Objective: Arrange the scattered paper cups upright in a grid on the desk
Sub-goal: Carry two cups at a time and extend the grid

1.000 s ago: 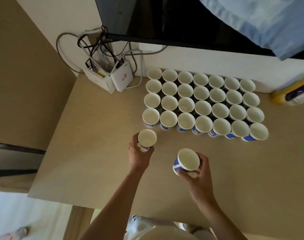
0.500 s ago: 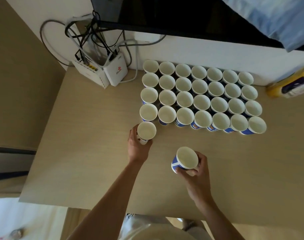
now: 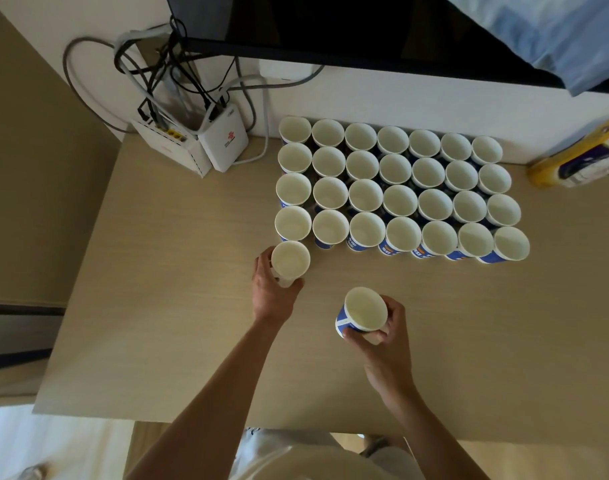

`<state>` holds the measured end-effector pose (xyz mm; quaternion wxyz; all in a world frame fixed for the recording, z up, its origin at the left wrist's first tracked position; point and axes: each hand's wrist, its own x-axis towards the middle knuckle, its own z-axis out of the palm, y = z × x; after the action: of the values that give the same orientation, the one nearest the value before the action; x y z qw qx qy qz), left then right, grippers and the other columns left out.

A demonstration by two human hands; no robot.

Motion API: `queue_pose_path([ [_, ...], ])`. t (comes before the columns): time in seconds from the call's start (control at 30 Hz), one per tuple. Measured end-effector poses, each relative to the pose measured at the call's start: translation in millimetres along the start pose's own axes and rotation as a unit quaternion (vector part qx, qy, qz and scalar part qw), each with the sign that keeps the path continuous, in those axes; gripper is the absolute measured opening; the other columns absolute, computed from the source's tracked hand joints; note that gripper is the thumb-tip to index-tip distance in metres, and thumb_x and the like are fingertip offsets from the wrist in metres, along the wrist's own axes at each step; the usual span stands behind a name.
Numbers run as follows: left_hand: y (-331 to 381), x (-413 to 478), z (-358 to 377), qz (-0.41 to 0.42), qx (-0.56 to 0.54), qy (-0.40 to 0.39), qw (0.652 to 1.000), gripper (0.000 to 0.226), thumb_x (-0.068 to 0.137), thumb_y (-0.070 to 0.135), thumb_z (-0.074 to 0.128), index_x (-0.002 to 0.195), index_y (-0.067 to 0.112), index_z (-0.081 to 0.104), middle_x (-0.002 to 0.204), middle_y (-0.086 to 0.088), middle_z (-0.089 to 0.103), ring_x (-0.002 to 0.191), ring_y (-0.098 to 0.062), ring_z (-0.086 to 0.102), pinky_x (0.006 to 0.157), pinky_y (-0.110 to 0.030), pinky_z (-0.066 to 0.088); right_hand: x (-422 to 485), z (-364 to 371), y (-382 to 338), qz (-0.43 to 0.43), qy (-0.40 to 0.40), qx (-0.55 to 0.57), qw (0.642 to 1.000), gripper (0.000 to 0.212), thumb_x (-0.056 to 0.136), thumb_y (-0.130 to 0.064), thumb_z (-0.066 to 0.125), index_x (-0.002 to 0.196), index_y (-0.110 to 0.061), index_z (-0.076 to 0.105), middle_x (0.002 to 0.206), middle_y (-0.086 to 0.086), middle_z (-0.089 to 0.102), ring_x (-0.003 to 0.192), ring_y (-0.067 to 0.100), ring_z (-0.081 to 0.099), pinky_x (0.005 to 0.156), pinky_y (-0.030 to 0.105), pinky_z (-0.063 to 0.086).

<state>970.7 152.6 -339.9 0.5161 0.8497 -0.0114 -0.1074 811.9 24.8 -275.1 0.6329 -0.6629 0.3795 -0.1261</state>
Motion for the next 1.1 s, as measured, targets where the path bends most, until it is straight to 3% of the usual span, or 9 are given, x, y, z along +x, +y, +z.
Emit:
queue_pose_path([
  [0.17,-7,-17,-9,-0.030,0.012,-0.016,0.999,0.086,0.062,0.006,0.089,0.137,0.014,0.046,0.127,0.006,0.051,0.110,-0.013,0.054,0.090,-0.049,0.054,18,8,7,-0.019,-0.010,-0.038,0.999,0.070,0.069,0.001,0.087,0.121,-0.027,0.049,0.112,-0.020,0.060,0.105,0.014,0.063,0.082,0.030,0.055],
  [0.33,-18,-48,-24,-0.065,0.024,-0.013,0.997,0.088,0.066,0.009,0.090,0.141,0.013,0.045,0.130,0.004,0.051,0.113,-0.011,0.052,0.092,-0.043,0.053,44,29,11,-0.046,-0.012,-0.101,0.994,0.070,0.071,-0.005,0.084,0.126,-0.023,0.046,0.110,-0.022,0.059,0.104,0.014,0.061,0.087,0.047,0.056],
  [0.47,-20,-74,-35,-0.051,0.028,-0.021,0.998,0.083,0.068,0.009,0.090,0.140,0.013,0.047,0.129,0.001,0.054,0.111,-0.012,0.052,0.084,-0.030,0.050,60,46,12,-0.064,0.003,-0.139,0.988,0.069,0.071,-0.004,0.083,0.128,-0.020,0.047,0.113,-0.007,0.062,0.101,0.015,0.060,0.090,0.040,0.053],
  [0.63,-15,-92,-42,-0.054,0.017,-0.013,0.998,0.078,0.072,0.010,0.088,0.138,0.016,0.049,0.125,0.009,0.053,0.112,-0.008,0.052,0.086,-0.030,0.052,75,55,14,-0.078,0.024,-0.147,0.986,0.066,0.071,-0.008,0.085,0.124,-0.022,0.049,0.113,-0.009,0.064,0.102,0.013,0.062,0.089,0.034,0.052],
  [1.1,6,-87,-51,-0.032,-0.012,-0.003,0.999,0.069,0.073,0.013,0.088,0.132,0.022,0.053,0.124,0.014,0.056,0.115,-0.008,0.057,0.085,-0.030,0.054,80,67,23,-0.057,0.022,-0.153,0.986,0.058,0.071,-0.009,0.081,0.116,-0.025,0.049,0.109,-0.008,0.065,0.100,0.015,0.063,0.086,0.039,0.055],
])
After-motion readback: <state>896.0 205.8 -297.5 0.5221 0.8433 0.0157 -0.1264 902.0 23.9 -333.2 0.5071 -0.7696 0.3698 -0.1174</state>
